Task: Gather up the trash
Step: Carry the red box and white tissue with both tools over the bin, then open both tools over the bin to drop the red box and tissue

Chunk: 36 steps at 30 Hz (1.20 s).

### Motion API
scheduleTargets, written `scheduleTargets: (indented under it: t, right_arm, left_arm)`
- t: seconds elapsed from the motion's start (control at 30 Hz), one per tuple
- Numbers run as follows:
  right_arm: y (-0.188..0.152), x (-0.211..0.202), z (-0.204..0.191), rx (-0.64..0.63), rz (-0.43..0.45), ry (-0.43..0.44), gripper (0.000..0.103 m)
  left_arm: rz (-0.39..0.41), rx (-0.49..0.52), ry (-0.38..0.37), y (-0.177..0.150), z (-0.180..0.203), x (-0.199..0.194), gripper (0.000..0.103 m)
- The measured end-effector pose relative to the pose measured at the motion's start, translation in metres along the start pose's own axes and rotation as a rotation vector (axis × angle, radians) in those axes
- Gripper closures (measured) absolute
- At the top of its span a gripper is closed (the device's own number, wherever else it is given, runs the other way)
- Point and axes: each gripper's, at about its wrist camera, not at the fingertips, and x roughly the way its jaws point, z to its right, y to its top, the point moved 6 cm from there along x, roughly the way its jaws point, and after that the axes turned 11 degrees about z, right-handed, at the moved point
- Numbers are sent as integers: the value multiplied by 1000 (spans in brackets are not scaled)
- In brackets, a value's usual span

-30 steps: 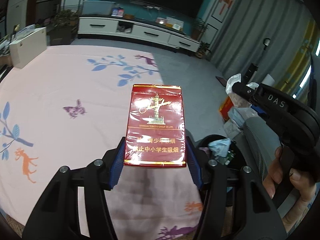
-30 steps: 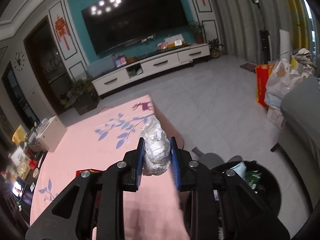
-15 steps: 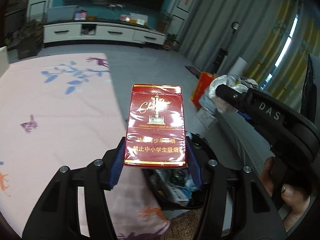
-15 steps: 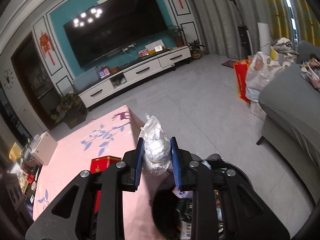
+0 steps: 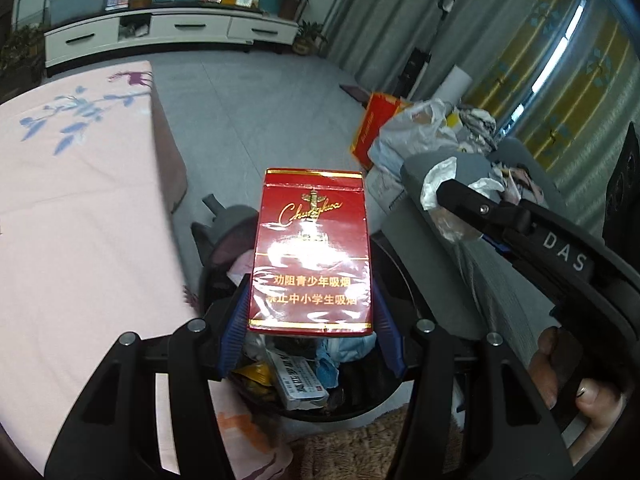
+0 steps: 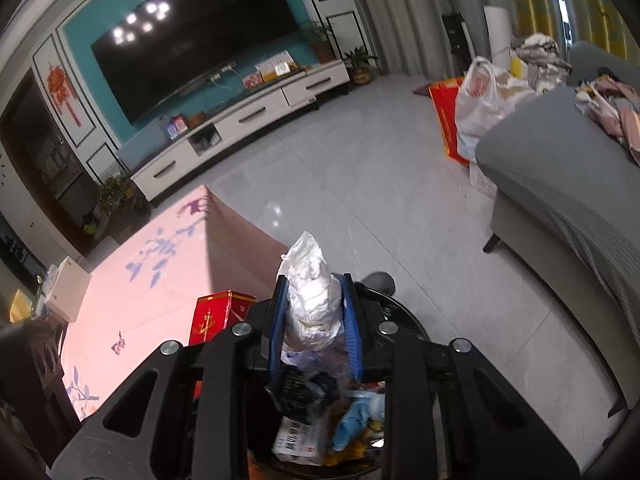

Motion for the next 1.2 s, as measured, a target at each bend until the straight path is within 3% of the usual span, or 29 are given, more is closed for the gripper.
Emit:
scheduleTargets:
  t: [0.27,0.67,1.2]
  right_arm:
    - [-13,14,28,12,-65,-45,76]
    - [-22,38,31,4,-131,-67,76]
    - [-31,53,31,-22,-209,-87,75]
  left_arm:
    - [-70,-4,5,-12,3,34,46]
    - [-151,0,14,-32,5,68,46]
    - [-191,18,15,-36,3,77,46]
